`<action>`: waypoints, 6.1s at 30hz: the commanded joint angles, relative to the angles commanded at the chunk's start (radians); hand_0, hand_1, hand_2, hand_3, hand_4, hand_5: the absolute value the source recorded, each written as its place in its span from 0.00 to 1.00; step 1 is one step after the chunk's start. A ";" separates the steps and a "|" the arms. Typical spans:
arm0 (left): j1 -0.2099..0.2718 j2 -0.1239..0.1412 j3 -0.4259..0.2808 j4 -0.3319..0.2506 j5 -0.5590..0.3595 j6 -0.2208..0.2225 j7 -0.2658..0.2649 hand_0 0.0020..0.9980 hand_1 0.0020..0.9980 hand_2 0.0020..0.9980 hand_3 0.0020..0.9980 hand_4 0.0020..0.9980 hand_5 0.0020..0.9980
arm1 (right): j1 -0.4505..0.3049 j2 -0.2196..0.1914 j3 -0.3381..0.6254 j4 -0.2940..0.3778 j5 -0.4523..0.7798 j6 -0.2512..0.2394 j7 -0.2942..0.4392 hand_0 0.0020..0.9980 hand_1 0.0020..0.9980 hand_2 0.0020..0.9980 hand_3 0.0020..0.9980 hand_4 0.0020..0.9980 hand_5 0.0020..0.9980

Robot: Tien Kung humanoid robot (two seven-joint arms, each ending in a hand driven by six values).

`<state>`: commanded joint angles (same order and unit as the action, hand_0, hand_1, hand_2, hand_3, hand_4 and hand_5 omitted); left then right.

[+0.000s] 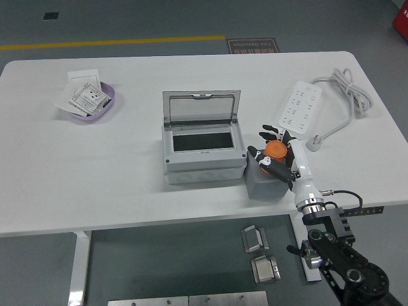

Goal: Pick up the cylinder from the cube,place it in the box,flap close box

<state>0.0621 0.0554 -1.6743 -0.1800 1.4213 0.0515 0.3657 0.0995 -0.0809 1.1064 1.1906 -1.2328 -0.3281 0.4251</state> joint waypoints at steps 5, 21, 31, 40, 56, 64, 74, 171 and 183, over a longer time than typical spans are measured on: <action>0.000 0.001 0.002 0.000 -0.003 0.000 -0.001 0.68 0.69 0.66 0.70 0.72 0.33 | -0.003 0.000 -0.003 -0.001 0.002 -0.005 -0.002 0.74 0.72 0.67 0.72 0.93 0.25; -0.001 0.000 0.011 0.000 -0.011 0.000 -0.006 0.67 0.69 0.66 0.70 0.72 0.33 | -0.010 -0.004 -0.007 -0.008 0.021 -0.008 -0.004 0.73 0.70 0.65 0.69 0.64 0.00; -0.001 -0.002 0.015 0.000 -0.016 0.000 -0.010 0.67 0.69 0.66 0.70 0.72 0.33 | -0.008 -0.007 -0.014 0.010 0.028 0.002 -0.030 0.74 0.65 0.59 0.59 0.22 0.00; 0.000 -0.003 0.019 0.000 -0.020 0.000 -0.013 0.67 0.69 0.66 0.70 0.72 0.33 | -0.006 -0.013 -0.011 0.036 0.009 -0.008 -0.048 0.57 0.52 0.48 0.43 0.00 0.00; 0.002 -0.001 0.019 0.000 -0.017 -0.001 -0.014 0.67 0.69 0.66 0.70 0.72 0.33 | 0.007 -0.030 -0.021 0.096 -0.074 -0.081 -0.071 0.50 0.38 0.43 0.35 0.00 0.00; 0.001 -0.001 0.016 0.000 -0.013 0.000 -0.013 0.67 0.69 0.66 0.70 0.72 0.33 | 0.078 -0.050 -0.081 0.129 -0.180 -0.127 -0.117 0.21 0.22 0.40 0.33 0.00 0.00; 0.003 0.005 0.003 0.000 0.000 0.003 -0.004 0.67 0.69 0.66 0.70 0.71 0.33 | 0.256 -0.039 -0.221 0.091 -0.400 -0.146 -0.262 0.02 0.16 0.40 0.32 0.00 0.00; -0.007 0.008 -0.006 0.000 0.037 -0.006 0.004 0.67 0.69 0.62 0.69 0.71 0.32 | 0.540 -0.142 -0.412 0.053 -0.247 0.047 -0.323 0.75 0.64 0.67 0.79 0.95 0.40; -0.013 0.012 -0.004 0.000 0.040 -0.007 0.009 0.66 0.68 0.61 0.69 0.70 0.32 | 0.721 -0.072 -0.445 -0.137 -0.254 0.066 -0.331 0.74 0.64 0.67 0.78 0.93 0.41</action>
<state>0.0495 0.0672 -1.6787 -0.1800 1.4614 0.0443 0.3747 0.8209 -0.1531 0.6616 1.0534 -1.4869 -0.2622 0.0939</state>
